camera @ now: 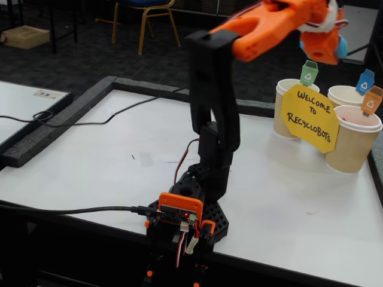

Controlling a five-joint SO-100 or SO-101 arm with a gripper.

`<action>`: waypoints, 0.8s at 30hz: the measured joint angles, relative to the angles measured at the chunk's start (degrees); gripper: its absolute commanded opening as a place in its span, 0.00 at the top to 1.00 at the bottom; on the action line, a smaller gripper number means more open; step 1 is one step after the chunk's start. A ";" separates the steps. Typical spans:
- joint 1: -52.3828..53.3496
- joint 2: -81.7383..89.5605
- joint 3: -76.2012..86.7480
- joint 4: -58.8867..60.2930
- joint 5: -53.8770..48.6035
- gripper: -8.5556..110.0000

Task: Sort rubbish by color.

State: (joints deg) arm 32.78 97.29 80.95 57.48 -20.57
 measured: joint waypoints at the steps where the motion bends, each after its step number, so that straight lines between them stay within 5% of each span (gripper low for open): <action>1: 0.18 -2.72 -2.20 0.00 0.00 0.93; 12: 0.88 -27.25 -20.83 -0.09 0.00 0.88; 24: 0.88 -31.82 -25.58 -3.34 0.00 0.83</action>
State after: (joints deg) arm 33.66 65.48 55.37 54.14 -20.57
